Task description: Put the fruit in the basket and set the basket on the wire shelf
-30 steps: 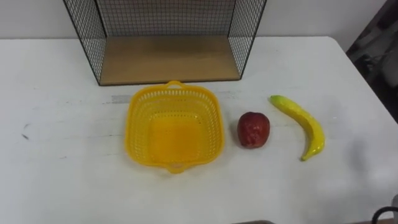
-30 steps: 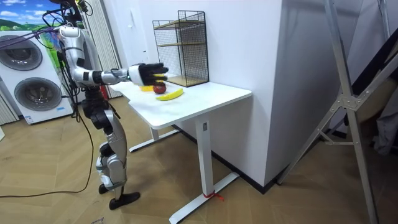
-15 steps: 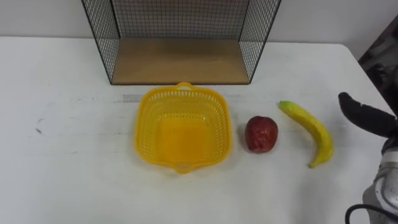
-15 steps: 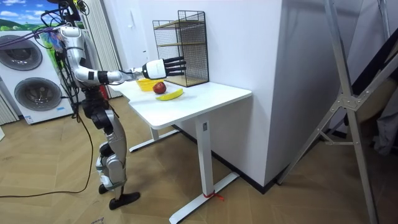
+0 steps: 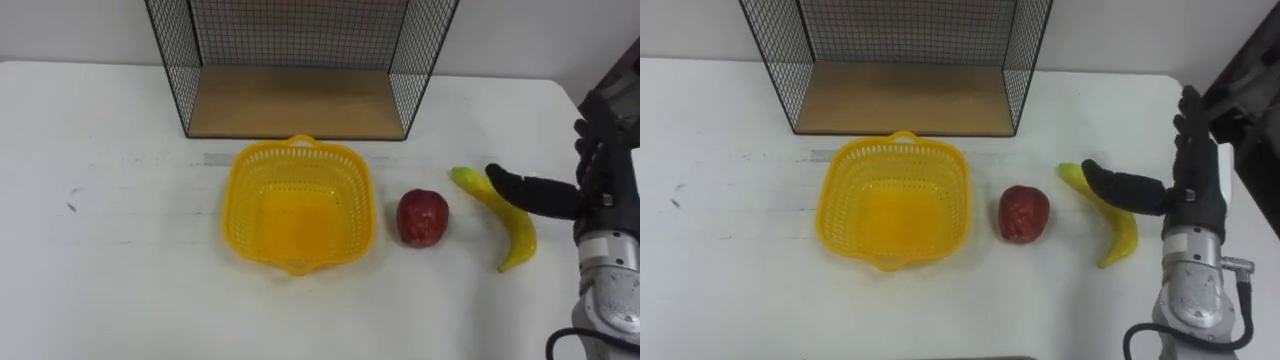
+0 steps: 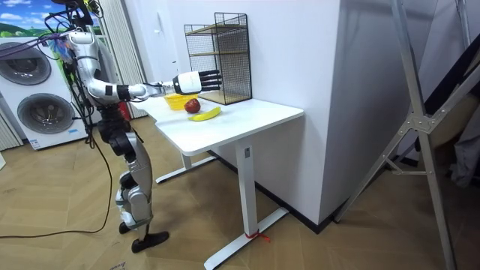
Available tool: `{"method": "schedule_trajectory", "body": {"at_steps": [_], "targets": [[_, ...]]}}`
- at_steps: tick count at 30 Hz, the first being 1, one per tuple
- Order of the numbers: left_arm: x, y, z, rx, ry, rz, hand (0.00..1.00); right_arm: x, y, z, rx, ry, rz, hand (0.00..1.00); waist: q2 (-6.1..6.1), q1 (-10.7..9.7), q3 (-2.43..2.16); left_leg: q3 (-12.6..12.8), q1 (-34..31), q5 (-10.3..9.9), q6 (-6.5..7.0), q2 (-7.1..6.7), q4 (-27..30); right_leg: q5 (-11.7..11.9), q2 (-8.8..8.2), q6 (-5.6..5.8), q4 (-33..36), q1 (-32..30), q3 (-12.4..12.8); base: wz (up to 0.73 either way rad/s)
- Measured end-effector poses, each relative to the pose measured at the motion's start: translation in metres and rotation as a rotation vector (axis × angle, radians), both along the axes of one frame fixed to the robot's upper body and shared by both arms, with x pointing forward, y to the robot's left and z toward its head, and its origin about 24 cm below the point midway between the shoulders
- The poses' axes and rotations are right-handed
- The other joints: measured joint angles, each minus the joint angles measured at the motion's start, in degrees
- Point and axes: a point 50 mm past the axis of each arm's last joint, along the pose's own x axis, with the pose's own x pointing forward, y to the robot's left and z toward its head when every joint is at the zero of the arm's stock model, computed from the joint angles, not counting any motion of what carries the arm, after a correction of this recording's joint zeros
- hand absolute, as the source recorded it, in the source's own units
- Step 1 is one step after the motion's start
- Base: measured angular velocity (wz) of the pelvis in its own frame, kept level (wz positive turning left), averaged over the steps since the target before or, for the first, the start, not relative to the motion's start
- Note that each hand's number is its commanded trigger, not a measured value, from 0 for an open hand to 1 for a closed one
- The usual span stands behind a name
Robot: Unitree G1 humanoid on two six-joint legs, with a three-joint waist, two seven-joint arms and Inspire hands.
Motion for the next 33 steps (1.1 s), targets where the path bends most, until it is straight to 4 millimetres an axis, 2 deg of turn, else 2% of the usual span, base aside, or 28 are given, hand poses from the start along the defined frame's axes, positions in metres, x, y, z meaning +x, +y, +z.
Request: {"method": "schedule_trajectory", "body": {"at_steps": [7,10,15,22,26,33], "targets": [[0.004,-0.002,0.0,-0.005,-0.008,-0.019,0.0,0.002,0.007,-0.002,-0.029,0.026,0.063,0.0,0.15,0.2,0.11,0.1,-0.1,0.1,0.11,-0.08,0.1,0.1,-0.08,0.06,0.1,0.0,0.0,0.0],[0.014,-0.003,0.0,-0.007,-0.038,-0.034,0.0,0.003,0.014,-0.004,-0.028,0.039,0.104,0.0,0.1,0.2,0.14,0.1,-0.1,0.1,0.13,-0.1,0.0,0.1,-0.09,0.07,0.1,0.0,0.0,0.0],[0.028,-0.007,0.001,-0.015,-0.074,-0.068,0.0,0.004,0.021,-0.006,-0.059,0.061,0.156,0.0,-0.07,1.6,0.18,0.1,-0.1,0.1,0.17,-0.1,-0.1,0.2,-0.05,0.11,0.0,0.0,0.0,0.0],[0.026,-0.008,0.0,-0.018,-0.066,-0.079,0.0,0.006,0.036,-0.011,-0.062,0.09,0.247,0.0,-0.24,1.7,0.3,-0.5,-0.2,0.1,0.17,-0.1,-0.2,0.2,0.18,0.12,-0.1,0.0,-0.8,0.02],[0.028,-0.009,0.0,-0.019,-0.069,-0.08,0.0,0.006,0.043,-0.014,-0.061,0.1,0.278,0.0,-0.45,2.9,0.31,-0.6,-0.2,0.1,0.17,-0.09,-0.1,0.2,0.16,0.12,-0.1,0.0,-0.9,0.0],[0.029,-0.009,0.0,-0.019,-0.07,-0.081,0.0,0.009,0.048,-0.013,-0.094,0.103,0.307,0.0,-0.68,3.3,0.36,-1.0,-0.5,0.1,0.18,-0.18,0.0,0.2,-0.31,0.13,-0.1,-0.1,-1.5,0.03]]}}
